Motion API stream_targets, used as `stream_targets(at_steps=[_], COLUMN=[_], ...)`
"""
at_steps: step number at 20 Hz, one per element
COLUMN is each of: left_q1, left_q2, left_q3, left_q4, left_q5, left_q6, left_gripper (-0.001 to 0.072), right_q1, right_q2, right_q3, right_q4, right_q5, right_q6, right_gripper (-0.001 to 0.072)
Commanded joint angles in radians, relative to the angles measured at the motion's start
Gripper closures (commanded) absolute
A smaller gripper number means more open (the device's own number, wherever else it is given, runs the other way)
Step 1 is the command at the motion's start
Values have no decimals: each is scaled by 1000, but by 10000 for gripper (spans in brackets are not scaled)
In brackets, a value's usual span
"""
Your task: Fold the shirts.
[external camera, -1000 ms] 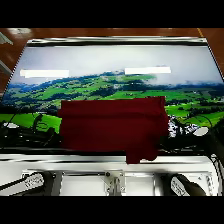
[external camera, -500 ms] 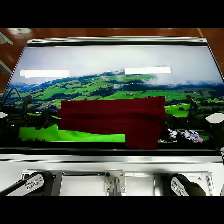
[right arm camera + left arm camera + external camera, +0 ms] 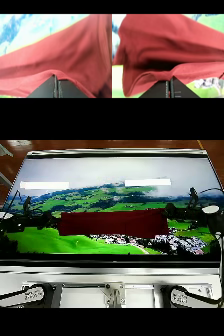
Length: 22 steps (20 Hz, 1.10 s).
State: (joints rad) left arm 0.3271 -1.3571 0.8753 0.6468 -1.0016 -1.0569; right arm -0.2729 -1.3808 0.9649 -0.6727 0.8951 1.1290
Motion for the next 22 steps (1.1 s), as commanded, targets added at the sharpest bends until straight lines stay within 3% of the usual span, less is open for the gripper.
stream_targets(at_steps=[1, 9, 10, 11, 12, 13, 14, 17, 20, 21, 22], left_q1=[-50, -85, -85, -85, -83, -76, -64, 7, 69, 72, 71], left_q2=[-109, -307, -314, -314, -312, -311, -311, -309, -275, -256, -236], left_q3=[104, 204, 204, 204, 206, 219, 239, 346, 460, 482, 495], left_q4=[-3, 2, 0, 1, 1, 4, 11, 19, 19, 19, 19], left_q5=[42, 48, 47, 47, 40, 11, -24, -172, -257, -272, -276], left_q6=[-4, -56, -56, -53, -53, -52, -52, -71, -138, -134, -134], left_gripper=[661, 655, 580, 397, 184, 82, 49, 53, 123, 123, 123], right_q1=[54, 83, 83, 83, 83, 77, 63, -10, -71, -82, -96], right_q2=[-143, -305, -316, -325, -325, -320, -305, -217, -136, -132, -146], right_q3=[142, 220, 220, 220, 220, 220, 224, 264, 313, 314, 314], right_q4=[21, 7, 7, -3, -17, -17, -21, -212, -666, -739, -748], right_q5=[-76, -130, -108, -94, -90, -85, -66, 0, 72, 119, 185], right_q6=[-7, 3, 3, 0, -11, -36, -70, -58, 188, 230, 232], right_gripper=[650, 649, 637, 533, 302, 150, 127, 128, 127, 57, 48])
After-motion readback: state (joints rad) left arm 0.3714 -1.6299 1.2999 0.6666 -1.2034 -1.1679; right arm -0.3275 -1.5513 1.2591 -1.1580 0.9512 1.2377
